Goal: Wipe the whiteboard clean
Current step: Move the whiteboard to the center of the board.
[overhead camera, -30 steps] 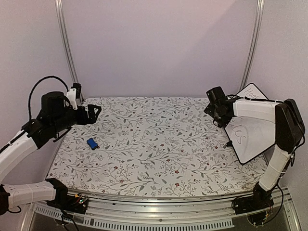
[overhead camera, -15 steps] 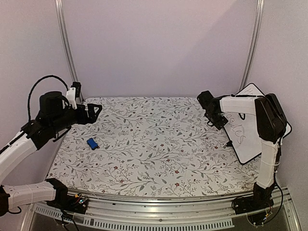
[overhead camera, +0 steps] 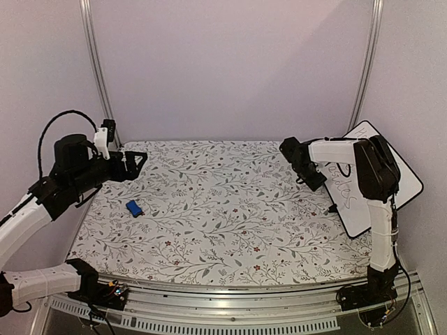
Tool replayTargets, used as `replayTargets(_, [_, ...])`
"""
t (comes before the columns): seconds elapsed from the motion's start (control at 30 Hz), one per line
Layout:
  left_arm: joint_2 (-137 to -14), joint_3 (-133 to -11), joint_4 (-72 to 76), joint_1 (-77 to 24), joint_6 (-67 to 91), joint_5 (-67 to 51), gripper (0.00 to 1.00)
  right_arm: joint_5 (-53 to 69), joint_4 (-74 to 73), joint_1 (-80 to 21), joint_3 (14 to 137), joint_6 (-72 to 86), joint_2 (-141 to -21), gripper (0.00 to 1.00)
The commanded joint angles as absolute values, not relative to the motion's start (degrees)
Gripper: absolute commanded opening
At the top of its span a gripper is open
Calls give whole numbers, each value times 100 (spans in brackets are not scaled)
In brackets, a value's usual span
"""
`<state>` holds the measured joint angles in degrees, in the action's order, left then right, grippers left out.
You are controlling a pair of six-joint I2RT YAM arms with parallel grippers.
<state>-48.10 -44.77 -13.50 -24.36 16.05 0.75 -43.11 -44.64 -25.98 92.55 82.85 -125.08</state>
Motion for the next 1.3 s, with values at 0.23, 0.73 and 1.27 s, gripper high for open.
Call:
replayTargets(0.23, [-4681,-4386,-1178,-2475,1517,-114,100,-4579,-4863,-2439,9508,8611,-12874,64])
replayTargets(0.73, [-4666,-4369,-1171,-2468,1490,-134,100,-4643,-4934,-2297,10056,8453,-13249,60])
replayTargets(1.27, [-4735,-4390,-1133,-2320,1450,-318,100,-4606,-4940,-2191,10283,8297,-13421,40])
